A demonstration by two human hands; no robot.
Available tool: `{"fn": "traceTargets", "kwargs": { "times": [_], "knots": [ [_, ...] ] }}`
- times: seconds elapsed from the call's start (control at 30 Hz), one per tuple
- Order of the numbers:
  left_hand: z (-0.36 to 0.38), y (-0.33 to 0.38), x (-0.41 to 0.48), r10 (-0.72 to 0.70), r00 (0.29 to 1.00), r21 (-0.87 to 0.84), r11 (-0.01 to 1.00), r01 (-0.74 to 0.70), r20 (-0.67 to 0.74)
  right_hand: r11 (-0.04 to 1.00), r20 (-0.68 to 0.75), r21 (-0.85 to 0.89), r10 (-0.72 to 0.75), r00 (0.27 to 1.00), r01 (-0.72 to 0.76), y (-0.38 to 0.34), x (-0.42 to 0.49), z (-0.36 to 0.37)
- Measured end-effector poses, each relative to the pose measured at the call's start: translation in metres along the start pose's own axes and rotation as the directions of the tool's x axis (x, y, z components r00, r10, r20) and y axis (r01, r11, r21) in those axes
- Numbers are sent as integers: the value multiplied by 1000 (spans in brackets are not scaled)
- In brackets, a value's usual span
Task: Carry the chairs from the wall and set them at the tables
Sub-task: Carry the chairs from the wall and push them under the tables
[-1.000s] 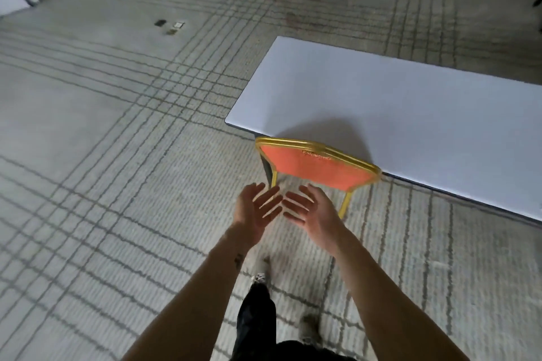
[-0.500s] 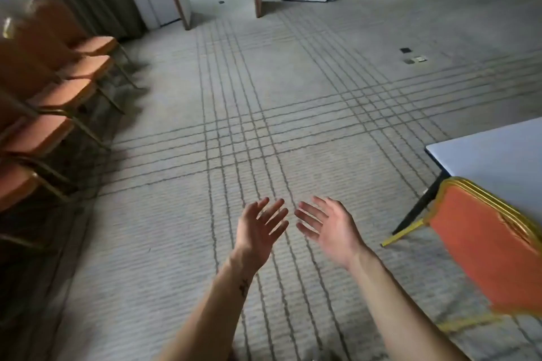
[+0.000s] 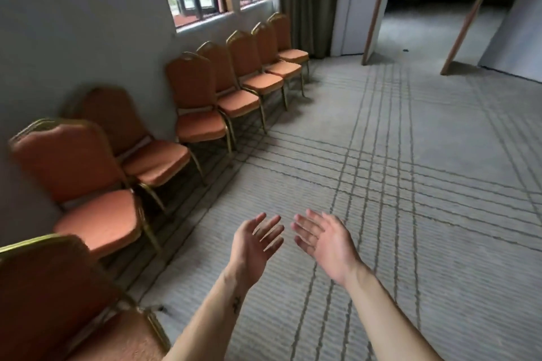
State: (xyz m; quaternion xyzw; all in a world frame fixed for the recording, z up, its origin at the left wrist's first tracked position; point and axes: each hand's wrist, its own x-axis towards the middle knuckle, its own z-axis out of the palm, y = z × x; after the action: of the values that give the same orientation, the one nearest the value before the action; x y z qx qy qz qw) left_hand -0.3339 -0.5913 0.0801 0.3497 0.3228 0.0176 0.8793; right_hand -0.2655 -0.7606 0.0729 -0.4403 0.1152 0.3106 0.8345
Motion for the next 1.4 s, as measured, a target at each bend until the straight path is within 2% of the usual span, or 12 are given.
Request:
{"fn": "traceTargets", "kwargs": {
  "times": [0.1, 0.23, 0.5, 0.63, 0.73, 0.9, 1.17, 1.3, 1.4],
  "knots": [
    [-66, 54, -9, 84, 996, -40, 996, -85, -36, 998, 68, -44, 53, 996, -50, 41, 16, 75],
    [-153, 109, -23, 166, 976, -175, 966, -189, -138, 981, 142, -136, 157, 977, -138, 98, 30, 162],
    [-267, 142, -47, 198, 907, -332, 884, -329, -371, 904, 208, -329, 350, 913, -272, 185, 63, 259],
    [-317, 151, -59, 185, 858, -371, 843, -389, -479, 844, 236, -415, 462, 855, -341, 230, 83, 305],
    [-355, 169, -60, 205, 794, -374, 796, -476, -572, 790, 266, -489, 538, 800, -369, 266, 101, 349],
    [-403, 219, -43, 189, 695, -398, 703, -589, -694, 704, 325, -596, 651, 686, -385, 313, 143, 424],
    [-440, 293, 4, 166, 593, -386, 617, -686, -788, 594, 369, -716, 767, 524, -366, 366, 206, 519],
    [-449, 312, 9, 183, 546, -365, 569, -737, -817, 559, 381, -771, 789, 482, -306, 379, 215, 547],
    [-458, 313, 14, 178, 529, -364, 547, -754, -830, 545, 384, -801, 785, 487, -248, 385, 224, 554]
  ]
}}
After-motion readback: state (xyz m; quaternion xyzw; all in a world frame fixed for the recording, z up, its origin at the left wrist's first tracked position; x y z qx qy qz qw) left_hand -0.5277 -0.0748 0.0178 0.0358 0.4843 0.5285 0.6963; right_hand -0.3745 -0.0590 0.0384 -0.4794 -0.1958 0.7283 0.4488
